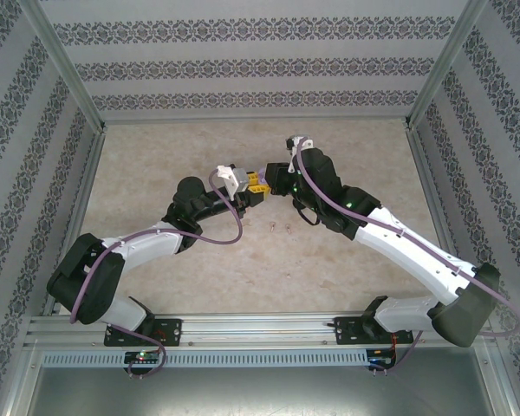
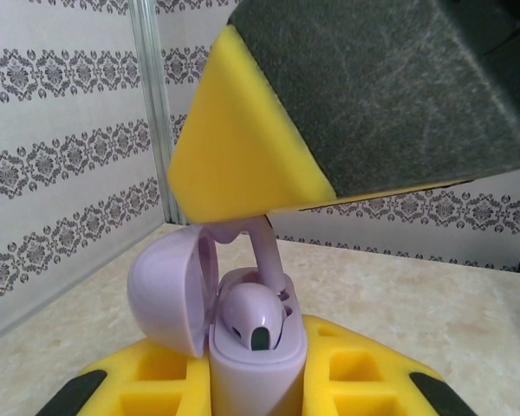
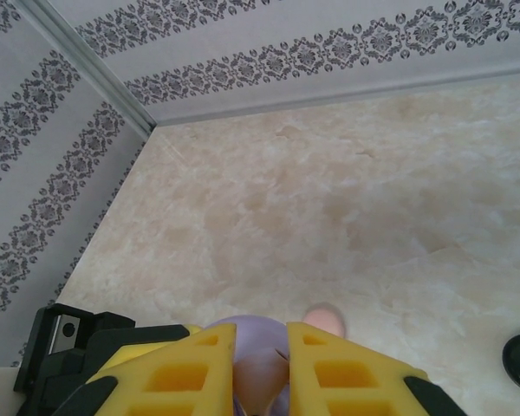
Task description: Insert wireless bluetooth earbuds into charging case
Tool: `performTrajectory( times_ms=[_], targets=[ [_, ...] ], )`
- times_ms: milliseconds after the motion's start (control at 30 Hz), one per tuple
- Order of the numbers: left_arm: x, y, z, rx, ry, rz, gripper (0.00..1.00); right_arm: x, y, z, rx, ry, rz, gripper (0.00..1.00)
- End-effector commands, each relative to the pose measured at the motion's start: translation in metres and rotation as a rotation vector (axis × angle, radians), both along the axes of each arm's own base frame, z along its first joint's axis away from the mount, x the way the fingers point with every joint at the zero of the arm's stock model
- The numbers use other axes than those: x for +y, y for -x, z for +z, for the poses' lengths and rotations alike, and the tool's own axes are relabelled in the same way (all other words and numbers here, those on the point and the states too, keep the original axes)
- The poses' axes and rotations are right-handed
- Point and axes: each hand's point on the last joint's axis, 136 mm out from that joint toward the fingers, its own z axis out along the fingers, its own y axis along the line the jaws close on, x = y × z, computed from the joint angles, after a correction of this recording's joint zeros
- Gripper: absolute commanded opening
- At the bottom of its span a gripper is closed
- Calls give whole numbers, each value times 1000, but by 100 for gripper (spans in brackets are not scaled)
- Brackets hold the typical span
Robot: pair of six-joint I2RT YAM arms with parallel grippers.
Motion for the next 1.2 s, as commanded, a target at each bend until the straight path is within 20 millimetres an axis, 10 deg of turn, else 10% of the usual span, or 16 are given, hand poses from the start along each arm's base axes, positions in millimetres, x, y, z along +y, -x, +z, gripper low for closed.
performTrajectory(
  times_ms=[0,1167],
  targets=[
    [-3,16,39,-105,67,-42,0,-6,2,-13,-5,60,-14,19],
    [-6,13,38,-97,68,-30,0,17,6,-22,17,104,41,30]
  ],
)
